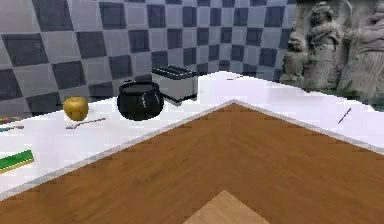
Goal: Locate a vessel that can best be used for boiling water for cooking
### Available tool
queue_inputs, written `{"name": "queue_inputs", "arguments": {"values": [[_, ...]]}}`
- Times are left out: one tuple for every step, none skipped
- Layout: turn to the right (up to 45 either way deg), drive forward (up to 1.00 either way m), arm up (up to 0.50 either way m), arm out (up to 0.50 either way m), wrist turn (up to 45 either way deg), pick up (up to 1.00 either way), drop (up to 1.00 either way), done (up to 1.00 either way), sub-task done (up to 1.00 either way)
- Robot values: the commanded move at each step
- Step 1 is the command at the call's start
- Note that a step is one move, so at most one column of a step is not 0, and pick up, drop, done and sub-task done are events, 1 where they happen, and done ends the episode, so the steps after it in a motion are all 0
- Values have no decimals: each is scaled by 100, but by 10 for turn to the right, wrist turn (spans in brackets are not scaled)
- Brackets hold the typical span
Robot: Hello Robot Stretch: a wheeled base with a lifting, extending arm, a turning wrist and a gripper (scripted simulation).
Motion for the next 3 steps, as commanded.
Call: {"name": "queue_inputs", "arguments": {"values": [[0,20,0,0,0,0,0,0,0],[-150,0,0,0,0,0,0,0,0],[0,0,0,0,0,0,0,100,0]]}}
